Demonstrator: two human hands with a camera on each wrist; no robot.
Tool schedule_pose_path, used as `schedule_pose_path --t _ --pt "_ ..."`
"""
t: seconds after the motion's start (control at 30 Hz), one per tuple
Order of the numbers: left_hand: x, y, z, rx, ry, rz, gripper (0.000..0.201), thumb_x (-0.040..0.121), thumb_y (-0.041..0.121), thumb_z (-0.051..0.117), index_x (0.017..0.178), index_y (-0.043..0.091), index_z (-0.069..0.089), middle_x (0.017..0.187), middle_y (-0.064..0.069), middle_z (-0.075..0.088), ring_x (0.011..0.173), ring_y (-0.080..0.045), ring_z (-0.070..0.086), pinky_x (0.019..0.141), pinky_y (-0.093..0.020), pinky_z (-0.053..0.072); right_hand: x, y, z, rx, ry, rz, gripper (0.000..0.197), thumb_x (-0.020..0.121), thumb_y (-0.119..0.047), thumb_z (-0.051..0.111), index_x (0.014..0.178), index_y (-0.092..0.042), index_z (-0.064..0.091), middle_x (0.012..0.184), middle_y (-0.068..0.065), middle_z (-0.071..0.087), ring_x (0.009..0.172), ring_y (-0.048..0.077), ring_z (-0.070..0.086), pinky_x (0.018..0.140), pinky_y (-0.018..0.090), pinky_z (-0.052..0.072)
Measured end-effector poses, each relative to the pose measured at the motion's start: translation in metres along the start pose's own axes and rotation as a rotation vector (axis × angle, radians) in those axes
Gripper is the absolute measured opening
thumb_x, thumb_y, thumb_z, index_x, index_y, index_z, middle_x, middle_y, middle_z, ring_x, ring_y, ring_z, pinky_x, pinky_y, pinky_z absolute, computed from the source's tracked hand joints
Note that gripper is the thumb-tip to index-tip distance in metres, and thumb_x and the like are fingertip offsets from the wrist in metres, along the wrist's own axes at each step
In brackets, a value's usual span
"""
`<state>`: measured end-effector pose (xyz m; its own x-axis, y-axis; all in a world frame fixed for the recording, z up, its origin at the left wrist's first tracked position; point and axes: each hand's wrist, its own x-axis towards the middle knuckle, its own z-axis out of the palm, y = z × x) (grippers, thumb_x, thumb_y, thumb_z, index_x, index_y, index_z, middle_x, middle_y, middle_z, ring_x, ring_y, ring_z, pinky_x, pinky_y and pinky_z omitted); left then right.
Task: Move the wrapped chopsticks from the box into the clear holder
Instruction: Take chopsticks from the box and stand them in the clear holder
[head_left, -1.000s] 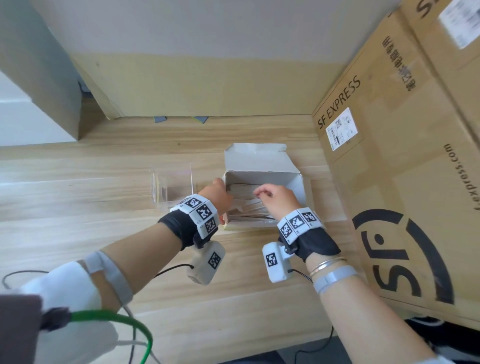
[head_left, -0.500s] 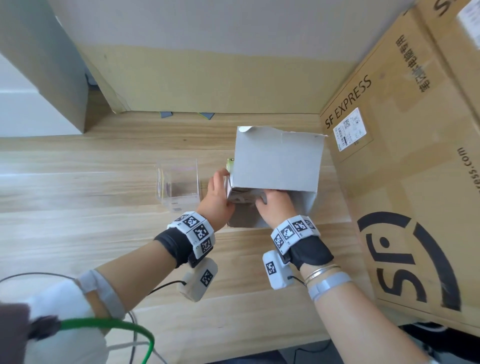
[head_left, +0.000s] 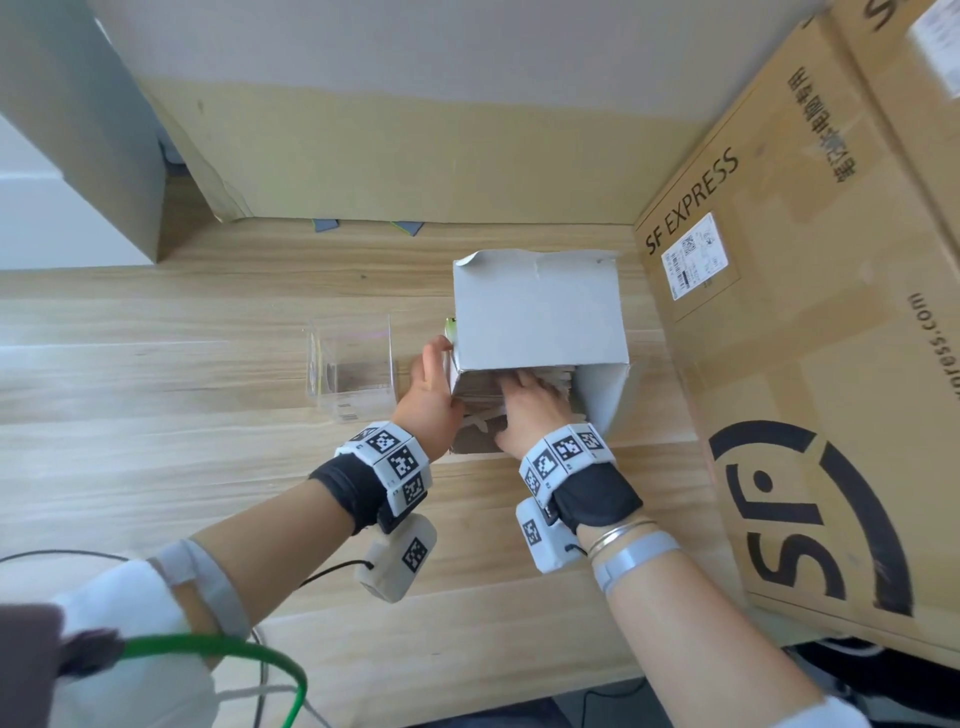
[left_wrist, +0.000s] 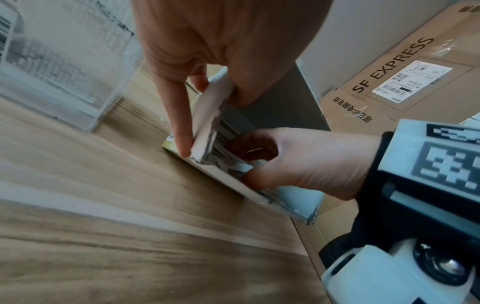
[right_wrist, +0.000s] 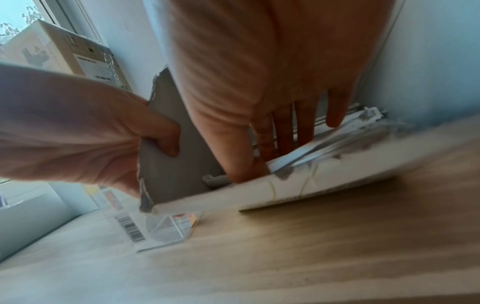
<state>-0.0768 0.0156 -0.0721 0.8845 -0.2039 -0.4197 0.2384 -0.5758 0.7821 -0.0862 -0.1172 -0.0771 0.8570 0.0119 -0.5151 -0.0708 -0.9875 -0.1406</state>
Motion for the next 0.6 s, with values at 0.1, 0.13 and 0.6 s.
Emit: schedule_pose_path --t 0.1,0.13,0.6 --pt "0.0002 0.0007 0.0002 -0.011 0.004 -0.003 0.061 0.084 -0.01 0.037 0.139 0.008 0.016 0.145 -0.02 0.026 0.117 -0.029 0.048 0.093 -0.038 0.034 0.0019 -0.0009 0.0007 0.0 -0.014 -0.018 0.067 0.074 -0.009 0.064 0.136 -0.015 0.036 0.136 0.008 0.044 0.125 0.031 0.045 0.101 0.04 0.04" --pt "-0.0001 0.0004 0.0006 -0.011 0.008 0.005 0.061 0.084 -0.01 0.038 0.139 0.008 0.016 0.144 -0.021 0.026 0.115 -0.031 0.05 0.09 -0.037 0.037 0.0023 -0.0014 0.0001 -0.012 -0.016 -0.026 0.066 0.075 -0.007 0.063 0.135 -0.014 0.038 0.137 0.008 0.044 0.126 0.03 0.043 0.102 0.041 0.04" --pt "0.0015 -0.0025 0.004 -0.002 0.019 0.013 0.061 0.083 -0.01 0.039 0.137 0.008 0.018 0.136 -0.024 0.031 0.094 -0.04 0.056 0.077 -0.043 0.046 0.008 -0.0075 -0.0001 -0.068 0.021 -0.029 0.05 0.08 -0.004 0.06 0.128 -0.009 0.046 0.131 0.012 0.051 0.123 0.03 0.047 0.095 0.039 0.046"
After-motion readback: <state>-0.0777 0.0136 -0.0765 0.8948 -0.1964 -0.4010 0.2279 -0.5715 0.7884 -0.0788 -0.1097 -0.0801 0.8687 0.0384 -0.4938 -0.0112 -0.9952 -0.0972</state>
